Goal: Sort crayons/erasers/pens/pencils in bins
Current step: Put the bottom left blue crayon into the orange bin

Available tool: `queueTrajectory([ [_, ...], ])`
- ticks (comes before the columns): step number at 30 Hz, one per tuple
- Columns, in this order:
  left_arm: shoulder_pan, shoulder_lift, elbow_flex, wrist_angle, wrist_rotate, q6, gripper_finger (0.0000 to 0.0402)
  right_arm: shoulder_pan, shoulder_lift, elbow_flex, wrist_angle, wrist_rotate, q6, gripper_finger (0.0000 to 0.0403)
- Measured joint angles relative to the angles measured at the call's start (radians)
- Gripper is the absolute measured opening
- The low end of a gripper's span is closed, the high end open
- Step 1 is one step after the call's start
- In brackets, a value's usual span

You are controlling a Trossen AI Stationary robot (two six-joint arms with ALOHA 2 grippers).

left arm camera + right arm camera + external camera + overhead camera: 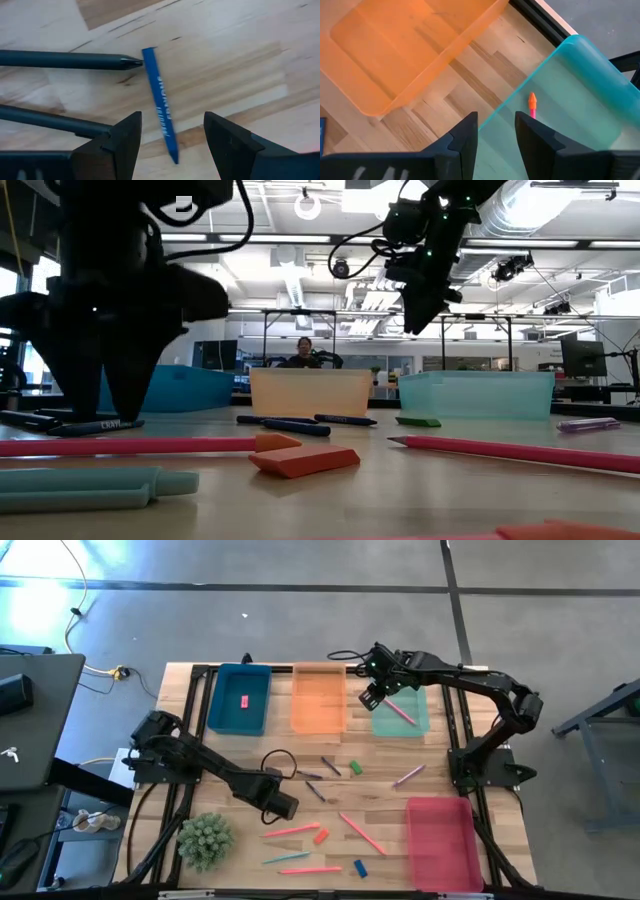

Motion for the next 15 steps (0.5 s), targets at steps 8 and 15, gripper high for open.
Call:
queueTrajectory([
  [8,0.003,0.039,0.003,-0.002,-0.003,0.014,0.0202,0.0,0.0,0.0,-0.002,0.0,-0.013,0.0123],
  [15,0.003,0.049,0.003,0.01,0.004,0.021,0.0178,0.0,0.0,-0.001,-0.005,0.0,-0.015,0.0123],
])
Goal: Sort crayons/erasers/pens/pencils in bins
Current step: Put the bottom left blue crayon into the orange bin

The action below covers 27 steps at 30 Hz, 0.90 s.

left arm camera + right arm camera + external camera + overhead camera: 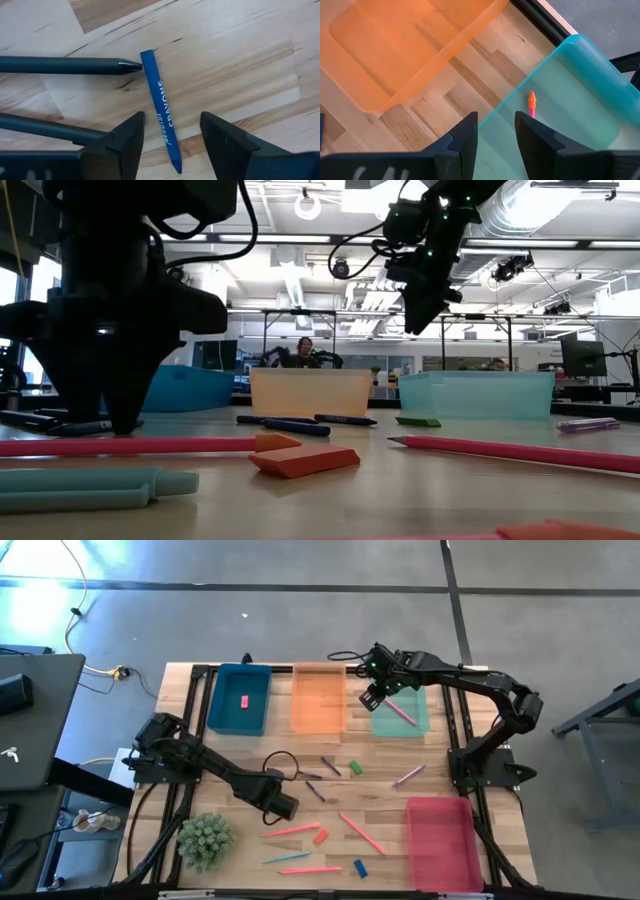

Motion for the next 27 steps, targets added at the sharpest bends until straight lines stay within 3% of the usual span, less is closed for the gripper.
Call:
queueTrajectory([
  [12,0.0,0.001,-0.002,0.02,-0.008,-0.002,0.0095,0.0,0.0,0.0,-0.002,0.0,0.0,0.0123],
  [27,0.0,0.002,-0.003,0.045,-0.017,0.017,0.0035,0.0,0.0,0.0,-0.002,-0.001,0.0,0.0123],
])
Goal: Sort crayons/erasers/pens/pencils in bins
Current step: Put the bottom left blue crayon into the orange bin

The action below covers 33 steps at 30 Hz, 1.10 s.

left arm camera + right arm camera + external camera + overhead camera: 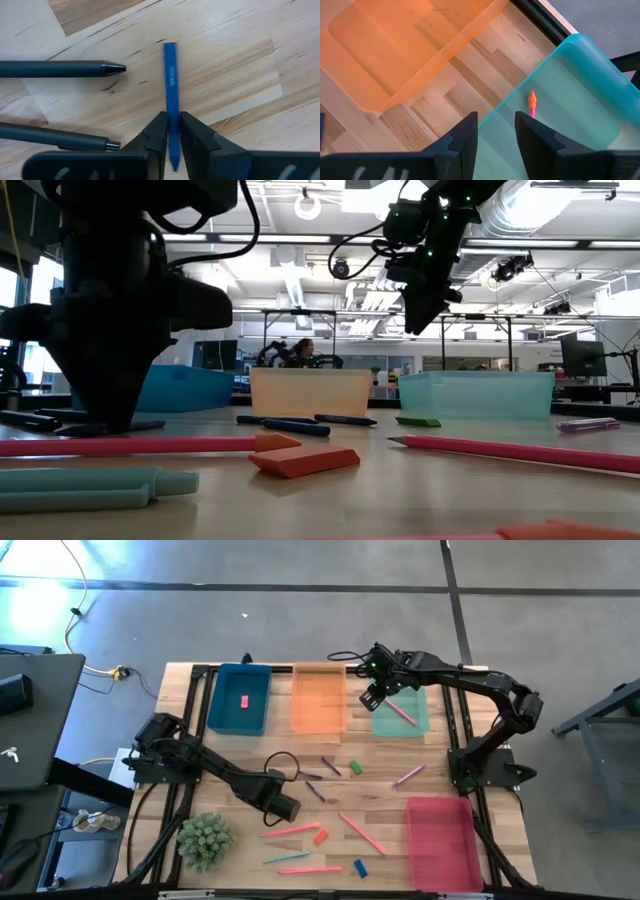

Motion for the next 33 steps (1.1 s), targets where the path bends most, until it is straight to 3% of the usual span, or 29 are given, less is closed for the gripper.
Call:
queueTrajectory([
  [10,-0.001,-0.005,-0.001,0.005,-0.002,0.027,0.0012,-0.001,0.0,0.0,0.0,0.0,-0.013,0.0123],
  [23,0.004,-0.112,-0.003,0.081,-0.058,0.083,0.001,-0.001,0.0,0.0,-0.007,0.0,-0.026,0.0123],
  [33,0.116,-0.2,-0.001,0.152,-0.136,0.257,0.001,0.0,-0.033,0.0,-0.004,0.016,-0.026,0.0123],
])
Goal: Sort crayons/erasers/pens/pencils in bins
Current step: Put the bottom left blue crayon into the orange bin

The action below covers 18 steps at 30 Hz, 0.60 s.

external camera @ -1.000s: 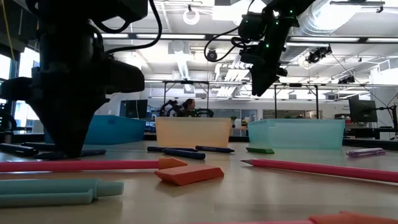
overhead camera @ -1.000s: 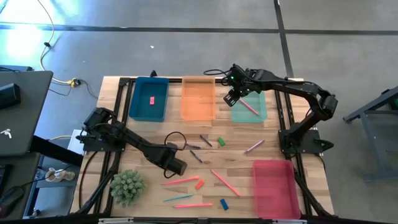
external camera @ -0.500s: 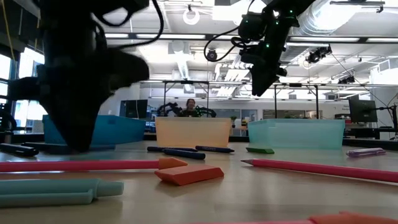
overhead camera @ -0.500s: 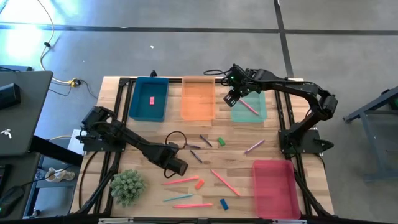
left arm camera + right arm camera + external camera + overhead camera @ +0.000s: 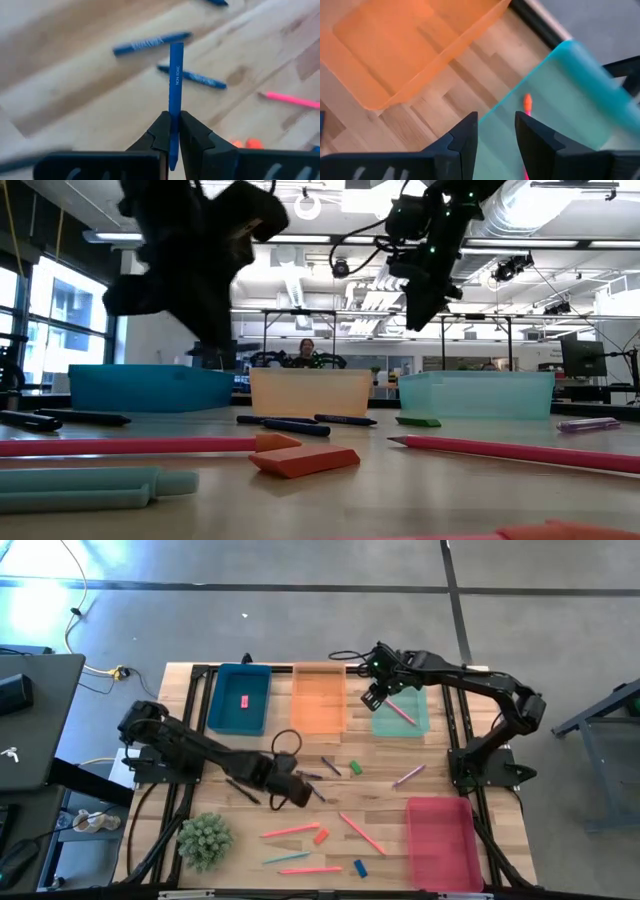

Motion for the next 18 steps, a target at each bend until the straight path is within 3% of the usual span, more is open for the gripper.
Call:
queueTrajectory([
  [6,0.127,-0.026,-0.001,0.094,0.003,0.186,0.001,-0.004,-0.07,0.001,0.014,0.031,0.0,0.0123],
  [18,0.428,-0.032,0.001,0.309,0.171,0.479,0.001,-0.023,-0.16,0.002,0.046,0.07,-0.029,0.0123],
])
